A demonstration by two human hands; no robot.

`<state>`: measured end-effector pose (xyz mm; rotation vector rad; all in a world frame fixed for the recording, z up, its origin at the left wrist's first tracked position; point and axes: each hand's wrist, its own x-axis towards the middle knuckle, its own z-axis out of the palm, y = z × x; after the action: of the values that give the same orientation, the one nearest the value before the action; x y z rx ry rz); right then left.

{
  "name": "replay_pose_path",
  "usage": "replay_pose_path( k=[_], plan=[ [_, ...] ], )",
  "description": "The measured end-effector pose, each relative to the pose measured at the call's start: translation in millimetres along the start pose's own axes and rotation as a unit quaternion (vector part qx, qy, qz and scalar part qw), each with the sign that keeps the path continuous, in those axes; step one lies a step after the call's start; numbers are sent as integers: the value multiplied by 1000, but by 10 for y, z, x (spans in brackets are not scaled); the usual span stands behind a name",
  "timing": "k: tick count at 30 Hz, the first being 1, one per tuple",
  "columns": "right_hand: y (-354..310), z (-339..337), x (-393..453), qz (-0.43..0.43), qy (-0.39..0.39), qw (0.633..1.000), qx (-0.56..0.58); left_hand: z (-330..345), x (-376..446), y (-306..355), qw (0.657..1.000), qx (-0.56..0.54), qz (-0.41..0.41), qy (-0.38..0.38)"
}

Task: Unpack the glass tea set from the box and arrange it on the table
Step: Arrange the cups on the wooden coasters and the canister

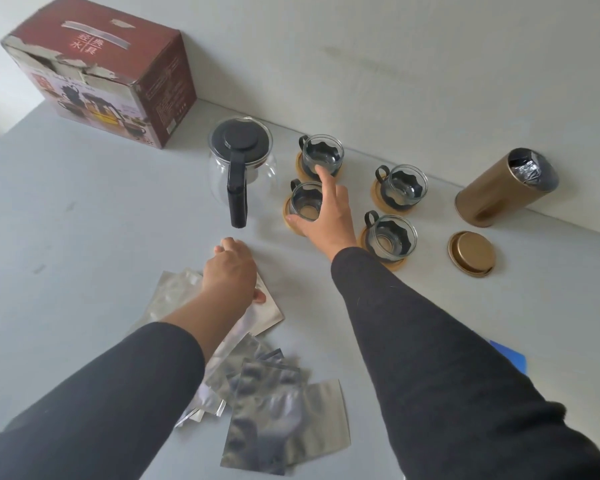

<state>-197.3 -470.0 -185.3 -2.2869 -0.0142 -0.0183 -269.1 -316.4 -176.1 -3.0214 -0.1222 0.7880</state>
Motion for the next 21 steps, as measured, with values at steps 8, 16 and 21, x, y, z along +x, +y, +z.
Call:
replay_pose_path(
  k=[8,16,21],
  plan=[
    [28,27,0,0,-11,999,-33,33,-12,-12,1000,9,10,17],
    [-67,-71,-85,-23,26,995,-88,44,-26,-27,1000,-5,9,16],
    [-194,-225,-244,-36,50,995,-80,36,-61,-59,999,-22,19,14]
  ],
)
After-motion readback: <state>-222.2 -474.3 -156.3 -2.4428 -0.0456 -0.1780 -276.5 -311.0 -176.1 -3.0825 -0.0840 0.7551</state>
